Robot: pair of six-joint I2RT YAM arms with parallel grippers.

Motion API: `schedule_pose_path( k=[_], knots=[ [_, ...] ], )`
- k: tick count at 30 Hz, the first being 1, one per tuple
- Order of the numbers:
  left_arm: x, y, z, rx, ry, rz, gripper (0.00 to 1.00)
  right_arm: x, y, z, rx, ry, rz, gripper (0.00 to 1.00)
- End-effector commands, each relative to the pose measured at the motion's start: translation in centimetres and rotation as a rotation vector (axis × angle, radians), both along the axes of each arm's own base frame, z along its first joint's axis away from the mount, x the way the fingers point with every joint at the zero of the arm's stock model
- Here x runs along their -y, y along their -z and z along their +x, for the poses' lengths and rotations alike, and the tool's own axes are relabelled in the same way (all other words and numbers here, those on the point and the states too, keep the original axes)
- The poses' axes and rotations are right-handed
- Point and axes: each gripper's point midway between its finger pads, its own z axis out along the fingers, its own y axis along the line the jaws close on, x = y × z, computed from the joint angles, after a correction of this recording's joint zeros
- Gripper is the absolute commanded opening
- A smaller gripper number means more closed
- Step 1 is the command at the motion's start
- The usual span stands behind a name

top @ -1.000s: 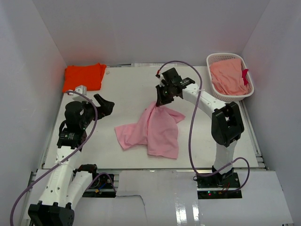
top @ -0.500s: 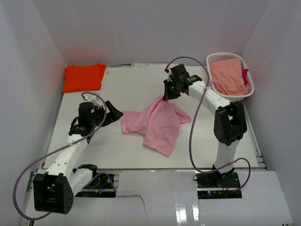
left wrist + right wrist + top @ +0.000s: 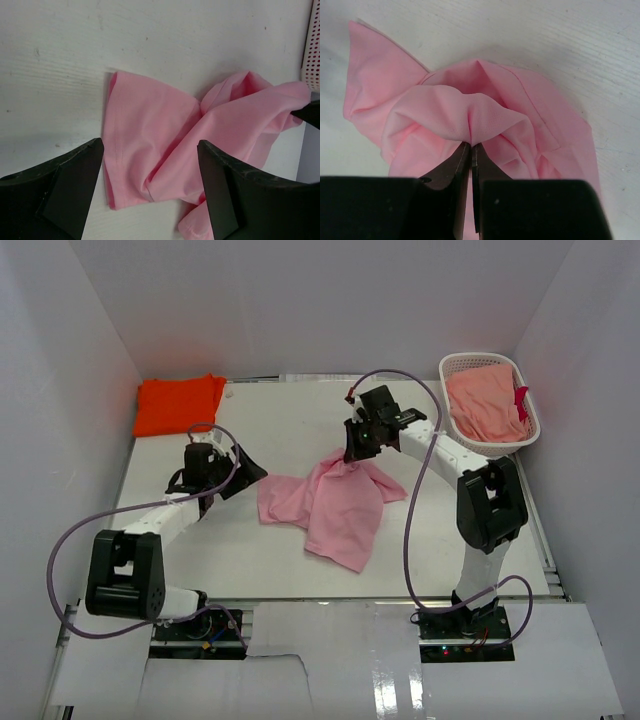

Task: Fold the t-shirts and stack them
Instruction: Move the tshirt to the center of the board

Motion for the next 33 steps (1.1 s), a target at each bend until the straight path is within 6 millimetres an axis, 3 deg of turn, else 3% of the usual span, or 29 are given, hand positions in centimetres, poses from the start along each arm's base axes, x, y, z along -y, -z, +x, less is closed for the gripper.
schedule_pose_path(
  k=[1, 4, 12, 25, 29, 33],
  knots=[
    [-0.1, -2.3, 2.9, 0.105, -0.020, 0.012, 0.86, -0.8, -2.8, -0.6, 0.072, -0.042, 0.046, 0.08],
    [-0.3, -1.3, 4.1, 0.091, -0.030, 0.035, 0.80, -1.1, -2.8, -1.0, 0.071, -0.052, 0.050, 0.09],
    [-1.0, 2.1, 5.9, 0.045, -0.050, 0.093, 0.80, -1.3, -3.5, -1.6, 0.082, -0.066, 0.054, 0.09],
    [-0.2, 3.9, 7.1, 0.010, -0.019, 0.075, 0.77, -1.6, -3.7, -2.1, 0.083, -0.080, 0.057, 0.09],
    [0.3, 4.4, 7.3, 0.004, 0.002, 0.059, 0.65, -1.6, -3.4, -2.2, 0.078, -0.081, 0.053, 0.09],
    [0.5, 4.5, 7.1, 0.002, 0.012, 0.051, 0.60, -1.6, -3.0, -2.2, 0.071, -0.080, 0.047, 0.10]
  ],
)
